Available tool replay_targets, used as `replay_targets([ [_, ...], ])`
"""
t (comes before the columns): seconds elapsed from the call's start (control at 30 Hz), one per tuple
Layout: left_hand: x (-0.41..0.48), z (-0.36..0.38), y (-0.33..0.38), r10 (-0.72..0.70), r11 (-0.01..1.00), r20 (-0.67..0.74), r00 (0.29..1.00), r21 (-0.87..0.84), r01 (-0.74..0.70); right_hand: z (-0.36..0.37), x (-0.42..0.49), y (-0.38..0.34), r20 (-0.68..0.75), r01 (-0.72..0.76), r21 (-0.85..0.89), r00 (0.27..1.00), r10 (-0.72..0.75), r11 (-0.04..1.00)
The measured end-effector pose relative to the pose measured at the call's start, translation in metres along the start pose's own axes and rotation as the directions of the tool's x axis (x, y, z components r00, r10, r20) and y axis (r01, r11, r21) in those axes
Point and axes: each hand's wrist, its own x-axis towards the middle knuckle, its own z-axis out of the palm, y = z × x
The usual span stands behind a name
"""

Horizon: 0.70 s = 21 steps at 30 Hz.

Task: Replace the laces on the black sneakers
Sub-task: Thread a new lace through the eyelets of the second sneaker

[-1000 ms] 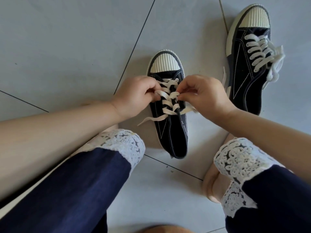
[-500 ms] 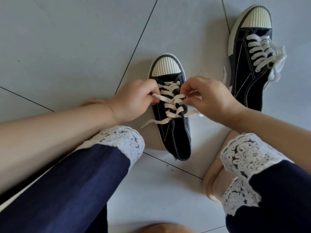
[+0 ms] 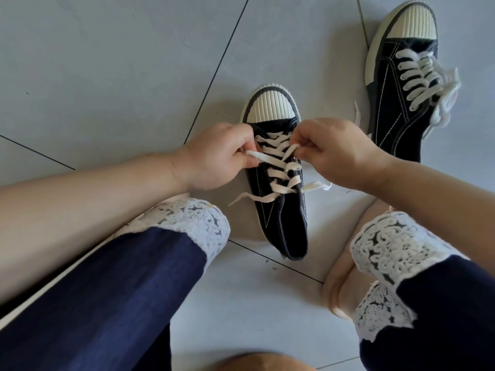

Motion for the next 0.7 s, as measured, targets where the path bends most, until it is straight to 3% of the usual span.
replay_targets([
  [0.1, 0.008, -0.004, 0.002, 0.024, 1.0, -0.078, 0.997, 0.012, -0.023, -0.004, 0.003, 0.001, -0.155, -0.008, 0.012, 0.988, 0.01, 1.0],
  [0.2, 0.014, 0.0, 0.005, -0.007, 1.0, -0.122, 0.992, -0.006, 0.006, -0.003, 0.005, 0.004, -0.216, -0.028, 0.034, 0.976, 0.034, 0.999],
  [0.33, 0.008, 0.01, 0.003, -0.164, 0.972, -0.18, 0.97, -0.195, 0.128, 0.001, -0.004, 0.01, -0.275, -0.112, 0.347, 0.937, 0.215, 0.931],
  [0.47, 0.0, 0.024, 0.003, -0.26, 0.943, -0.165, 0.951, -0.257, 0.213, 0.01, -0.015, 0.01, -0.227, -0.114, 0.368, 0.951, 0.208, 0.923],
  [0.57, 0.004, 0.031, 0.01, -0.276, 0.898, -0.154, 0.949, -0.393, 0.197, 0.012, -0.016, 0.007, -0.213, -0.102, 0.433, 0.954, 0.211, 0.896],
  [0.7, 0.013, 0.031, 0.016, -0.238, 0.907, -0.2, 0.951, -0.397, 0.143, 0.009, -0.011, 0.007, -0.204, -0.107, 0.382, 0.959, 0.197, 0.918],
])
